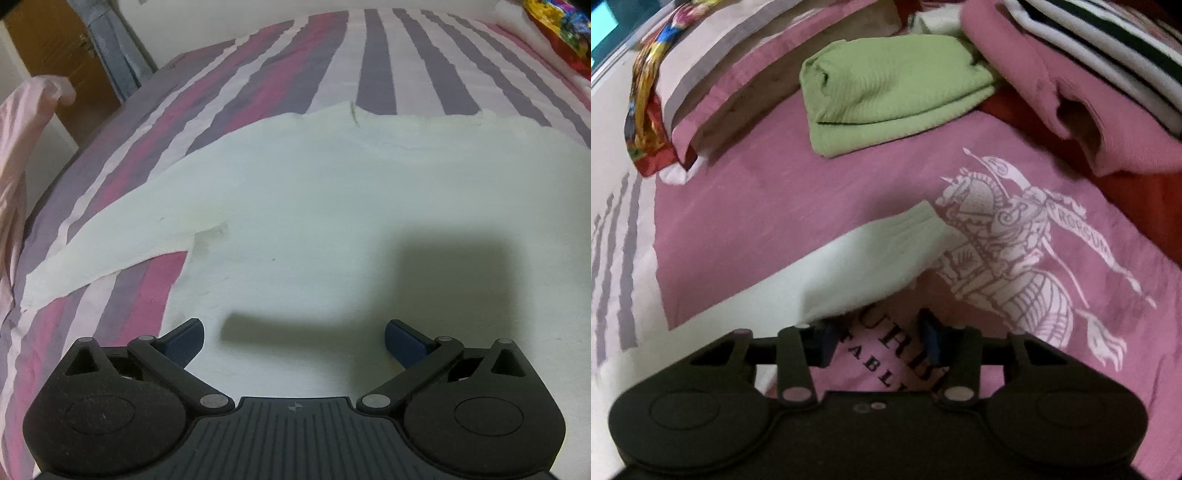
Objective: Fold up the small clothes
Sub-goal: 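Close the right tool on the sweater sleeve cuff, then carry the held sleeve across the sweater body with the right tool, release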
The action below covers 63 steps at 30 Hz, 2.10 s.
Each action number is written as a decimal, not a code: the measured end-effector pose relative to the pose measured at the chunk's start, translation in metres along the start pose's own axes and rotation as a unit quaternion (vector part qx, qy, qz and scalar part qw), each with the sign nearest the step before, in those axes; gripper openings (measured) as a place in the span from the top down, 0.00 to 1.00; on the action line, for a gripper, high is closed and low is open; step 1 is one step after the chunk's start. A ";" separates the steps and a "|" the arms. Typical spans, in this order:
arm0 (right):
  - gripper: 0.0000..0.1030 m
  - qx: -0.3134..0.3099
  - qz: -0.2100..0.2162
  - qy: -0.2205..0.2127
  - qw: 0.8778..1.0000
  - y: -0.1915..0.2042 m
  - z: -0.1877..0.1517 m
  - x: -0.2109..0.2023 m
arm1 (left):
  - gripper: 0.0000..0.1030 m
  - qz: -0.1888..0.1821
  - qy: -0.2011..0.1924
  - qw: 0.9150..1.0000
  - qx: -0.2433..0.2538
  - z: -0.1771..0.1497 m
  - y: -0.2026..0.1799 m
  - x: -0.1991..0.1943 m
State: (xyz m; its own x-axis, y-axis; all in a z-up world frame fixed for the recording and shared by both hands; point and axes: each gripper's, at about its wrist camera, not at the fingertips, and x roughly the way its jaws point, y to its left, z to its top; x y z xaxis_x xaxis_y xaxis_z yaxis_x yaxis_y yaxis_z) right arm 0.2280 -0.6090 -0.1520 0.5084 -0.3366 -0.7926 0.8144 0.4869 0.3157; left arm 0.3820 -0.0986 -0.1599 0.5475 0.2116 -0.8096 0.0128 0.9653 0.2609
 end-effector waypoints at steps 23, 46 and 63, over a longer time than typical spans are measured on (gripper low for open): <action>0.57 0.015 0.035 0.009 0.999 -0.009 -0.015 -0.004 | 0.00 0.011 -0.011 1.000 0.017 -0.006 -0.008 -0.005; 0.93 -0.218 0.246 -0.053 0.943 0.216 -0.102 -0.073 | 0.00 -0.071 -0.013 0.996 -0.056 -0.004 0.066 0.004; 0.62 -0.327 0.309 0.113 0.886 0.320 -0.248 -0.050 | 0.00 -0.171 -0.013 0.981 -0.095 0.010 0.107 0.025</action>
State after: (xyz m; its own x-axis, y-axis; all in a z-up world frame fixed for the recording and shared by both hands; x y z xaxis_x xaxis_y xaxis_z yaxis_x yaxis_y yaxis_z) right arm 0.3940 -0.2365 -0.1404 0.6710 0.2906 -0.6821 0.0265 0.9100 0.4137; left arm 0.4049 0.0084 -0.1471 0.5591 -0.1320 -0.8186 0.0456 0.9906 -0.1286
